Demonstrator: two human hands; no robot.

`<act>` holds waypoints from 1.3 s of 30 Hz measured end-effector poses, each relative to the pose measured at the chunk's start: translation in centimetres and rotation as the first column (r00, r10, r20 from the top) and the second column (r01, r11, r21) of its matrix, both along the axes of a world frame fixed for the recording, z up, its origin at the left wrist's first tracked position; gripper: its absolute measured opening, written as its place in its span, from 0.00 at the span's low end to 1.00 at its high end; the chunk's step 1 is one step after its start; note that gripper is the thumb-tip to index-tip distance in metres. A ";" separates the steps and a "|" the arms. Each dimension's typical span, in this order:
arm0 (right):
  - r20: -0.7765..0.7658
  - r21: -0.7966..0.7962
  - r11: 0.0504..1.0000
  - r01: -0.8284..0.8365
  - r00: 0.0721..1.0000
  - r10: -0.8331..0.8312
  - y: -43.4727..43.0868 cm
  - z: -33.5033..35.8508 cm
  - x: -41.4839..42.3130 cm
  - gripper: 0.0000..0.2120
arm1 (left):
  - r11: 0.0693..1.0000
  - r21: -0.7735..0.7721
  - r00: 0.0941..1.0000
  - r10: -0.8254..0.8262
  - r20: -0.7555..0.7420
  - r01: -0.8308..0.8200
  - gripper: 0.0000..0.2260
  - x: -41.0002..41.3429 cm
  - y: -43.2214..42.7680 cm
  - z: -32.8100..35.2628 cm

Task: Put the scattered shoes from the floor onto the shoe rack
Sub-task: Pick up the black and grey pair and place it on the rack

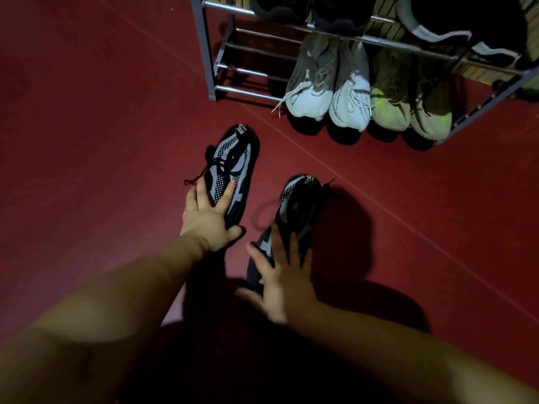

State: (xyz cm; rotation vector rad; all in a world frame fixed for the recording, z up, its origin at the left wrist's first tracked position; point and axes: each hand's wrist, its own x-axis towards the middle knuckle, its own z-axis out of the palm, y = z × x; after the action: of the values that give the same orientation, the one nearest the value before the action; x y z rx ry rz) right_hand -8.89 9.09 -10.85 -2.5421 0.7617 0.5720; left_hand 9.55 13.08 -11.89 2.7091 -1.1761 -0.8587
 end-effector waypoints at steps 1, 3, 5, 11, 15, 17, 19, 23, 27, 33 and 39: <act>-0.037 -0.003 0.999 -0.037 0.999 0.036 0.3 -0.5 0.1 0.41 | 1.000 -0.003 1.000 -0.003 -0.006 0.003 0.42 0.0 0.1 0.0; -0.069 -0.005 0.999 -0.039 0.997 0.038 0.2 -1.0 0.5 0.39 | 1.000 -0.003 1.000 -0.013 -0.018 0.013 0.43 0.2 0.4 0.0; -0.039 -0.009 0.998 -0.055 0.998 0.054 -0.6 -1.1 0.7 0.37 | 1.000 0.003 0.999 -0.029 -0.020 0.029 0.43 0.4 0.7 -0.1; 0.042 -0.182 0.983 -0.021 0.999 0.029 -7.4 -0.2 0.9 0.37 | 0.999 -0.007 0.999 -0.034 0.004 0.034 0.44 0.4 1.0 -0.2; -0.011 -0.031 0.940 0.340 0.940 -0.340 -9.0 -0.3 0.5 0.44 | 0.998 -0.047 0.999 0.034 0.000 -0.034 0.41 0.1 1.1 -0.5; -0.045 0.012 0.920 0.391 0.920 -0.390 -9.0 -0.6 0.5 0.49 | 0.996 -0.062 0.997 0.069 0.017 -0.068 0.39 -0.2 1.0 -0.7; -0.016 0.013 0.910 0.414 0.910 -0.414 -8.8 -0.8 0.7 0.49 | 0.991 -0.091 0.995 0.096 0.024 -0.093 0.37 -0.4 0.9 -0.7; 0.046 0.082 0.877 0.473 0.878 -0.477 -8.3 -0.7 1.3 0.43 | 0.967 -0.190 0.984 0.157 -0.081 -0.170 0.35 -0.3 1.0 -0.1; 0.145 0.280 0.800 0.531 0.800 -0.582 -8.7 0.7 1.5 0.38 | 0.908 -0.304 0.950 0.233 -0.208 -0.289 0.31 -0.7 0.9 1.6; 0.241 0.663 0.612 0.431 0.651 -0.720 -9.8 5.5 -1.0 0.24 | 0.845 -0.408 0.937 0.285 -0.203 -0.346 0.29 -0.5 -0.6 5.4; 0.303 0.734 0.636 0.238 0.723 -0.621 -9.4 8.8 -4.7 0.15 | 0.907 -0.348 0.970 0.240 -0.039 -0.238 0.28 0.5 -3.9 11.3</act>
State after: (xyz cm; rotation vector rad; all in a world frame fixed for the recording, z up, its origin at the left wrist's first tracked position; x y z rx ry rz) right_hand -13.57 -0.34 -2.05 -1.6125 0.7676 -0.0768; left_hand 10.08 9.21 -0.59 2.4899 -0.8706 -0.5479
